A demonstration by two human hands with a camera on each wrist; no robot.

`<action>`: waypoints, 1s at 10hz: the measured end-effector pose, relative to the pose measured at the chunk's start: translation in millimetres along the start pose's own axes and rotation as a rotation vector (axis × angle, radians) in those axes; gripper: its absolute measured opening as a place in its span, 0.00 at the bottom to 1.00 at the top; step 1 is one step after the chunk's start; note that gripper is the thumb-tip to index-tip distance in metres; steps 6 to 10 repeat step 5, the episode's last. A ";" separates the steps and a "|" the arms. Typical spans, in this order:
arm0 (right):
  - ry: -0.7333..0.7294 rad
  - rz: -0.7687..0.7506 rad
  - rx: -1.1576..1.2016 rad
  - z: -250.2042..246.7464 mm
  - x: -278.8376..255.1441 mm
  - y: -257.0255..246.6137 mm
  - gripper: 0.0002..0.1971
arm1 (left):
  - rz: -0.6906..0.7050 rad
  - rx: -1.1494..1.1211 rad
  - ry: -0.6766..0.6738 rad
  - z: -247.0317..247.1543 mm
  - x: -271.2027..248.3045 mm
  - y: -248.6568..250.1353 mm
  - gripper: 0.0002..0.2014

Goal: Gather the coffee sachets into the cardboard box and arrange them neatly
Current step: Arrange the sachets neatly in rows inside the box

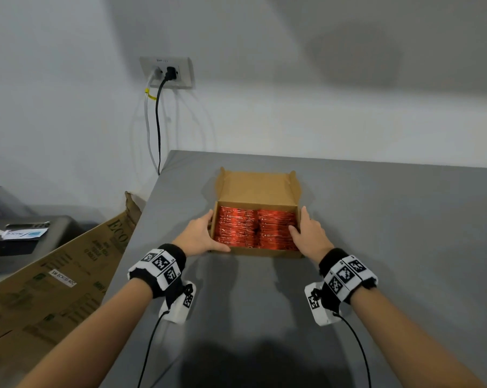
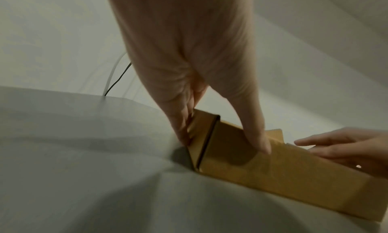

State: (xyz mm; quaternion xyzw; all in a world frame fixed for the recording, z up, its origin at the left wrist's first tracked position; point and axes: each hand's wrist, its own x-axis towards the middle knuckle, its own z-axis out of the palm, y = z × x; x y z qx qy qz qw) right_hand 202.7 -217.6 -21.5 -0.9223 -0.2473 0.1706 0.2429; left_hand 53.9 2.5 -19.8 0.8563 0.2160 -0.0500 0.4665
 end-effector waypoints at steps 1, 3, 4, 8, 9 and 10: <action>0.048 -0.001 0.026 -2.1 13.9 1.3 0.14 | 0.039 -0.036 0.068 1.6 5.4 0.4 0.41; 0.033 -0.011 0.004 -5.1 20.7 -0.9 0.15 | 0.060 -0.049 0.075 3.7 6.6 6.3 0.39; 0.046 -0.013 0.042 -7.9 23.7 -2.4 0.18 | 0.037 -0.047 0.074 2.6 5.9 7.9 0.46; 0.095 -0.046 0.062 -13.9 2.6 14.7 0.24 | -0.028 -0.159 0.141 -6.0 -19.0 -1.6 0.48; 0.095 -0.046 0.062 -13.9 2.6 14.7 0.24 | -0.028 -0.159 0.141 -6.0 -19.0 -1.6 0.48; 0.095 -0.046 0.062 -13.9 2.6 14.7 0.24 | -0.028 -0.159 0.141 -6.0 -19.0 -1.6 0.48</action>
